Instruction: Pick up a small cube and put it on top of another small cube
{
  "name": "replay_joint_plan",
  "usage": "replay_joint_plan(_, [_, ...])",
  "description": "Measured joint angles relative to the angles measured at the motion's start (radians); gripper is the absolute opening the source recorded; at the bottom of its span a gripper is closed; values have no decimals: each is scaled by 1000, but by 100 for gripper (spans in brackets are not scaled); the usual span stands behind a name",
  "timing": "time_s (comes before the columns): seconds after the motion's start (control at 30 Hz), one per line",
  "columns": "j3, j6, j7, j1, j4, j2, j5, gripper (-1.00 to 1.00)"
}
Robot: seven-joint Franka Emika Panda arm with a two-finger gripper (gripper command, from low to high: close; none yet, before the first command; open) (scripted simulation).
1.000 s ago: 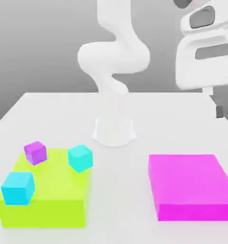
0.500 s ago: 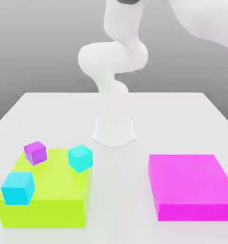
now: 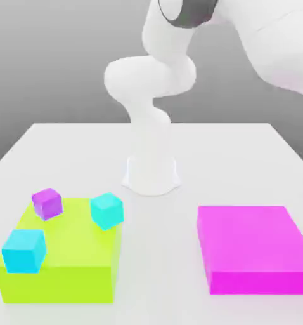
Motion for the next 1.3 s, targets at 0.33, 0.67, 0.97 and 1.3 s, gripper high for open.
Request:
replay_joint_plan(0.33, [-44,-63,-282,-229,-294,-368,150,-100])
replay_joint_plan(0.67, [-153,-129,-504,-396,-591,-733,195,-100])
replay_joint_plan(0.97, [-260,-187,-613,-536,-859,-1059,113,-100])
replay_joint_plan(1.3, [-284,37,-635,-581,-990,-966,84,100])
